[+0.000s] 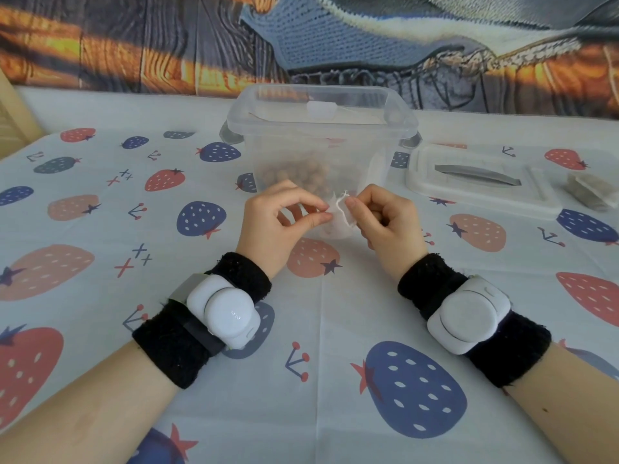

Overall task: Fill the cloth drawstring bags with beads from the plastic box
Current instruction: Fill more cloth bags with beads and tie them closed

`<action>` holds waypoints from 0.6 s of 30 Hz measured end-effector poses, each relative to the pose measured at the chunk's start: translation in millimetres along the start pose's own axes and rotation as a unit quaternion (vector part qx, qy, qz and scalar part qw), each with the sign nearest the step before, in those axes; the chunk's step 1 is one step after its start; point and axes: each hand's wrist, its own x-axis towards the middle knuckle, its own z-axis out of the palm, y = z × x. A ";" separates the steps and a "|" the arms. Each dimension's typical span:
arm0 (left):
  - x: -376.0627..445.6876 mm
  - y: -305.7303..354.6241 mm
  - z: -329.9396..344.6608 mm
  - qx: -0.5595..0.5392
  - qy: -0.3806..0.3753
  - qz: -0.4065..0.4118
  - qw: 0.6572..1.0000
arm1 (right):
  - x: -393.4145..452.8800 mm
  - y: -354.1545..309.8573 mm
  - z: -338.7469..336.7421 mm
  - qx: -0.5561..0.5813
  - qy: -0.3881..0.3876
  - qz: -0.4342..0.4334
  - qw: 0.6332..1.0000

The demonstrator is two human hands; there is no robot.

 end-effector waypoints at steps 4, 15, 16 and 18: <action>0.4 -3.0 -0.2 0.006 0.010 -0.003 1.000 | 2.4 -3.7 -0.2 0.074 0.015 0.072 0.995; 0.6 -4.1 -0.1 0.002 0.007 -0.010 1.000 | 22.3 16.7 -35.2 0.551 0.107 0.394 0.728; 0.6 -4.4 -0.1 0.004 0.007 -0.010 1.000 | 21.9 15.3 -34.4 0.557 0.110 0.387 0.727; 0.7 -4.5 -0.1 0.005 0.006 -0.004 1.000 | 20.0 13.4 -34.4 0.568 0.113 0.374 0.725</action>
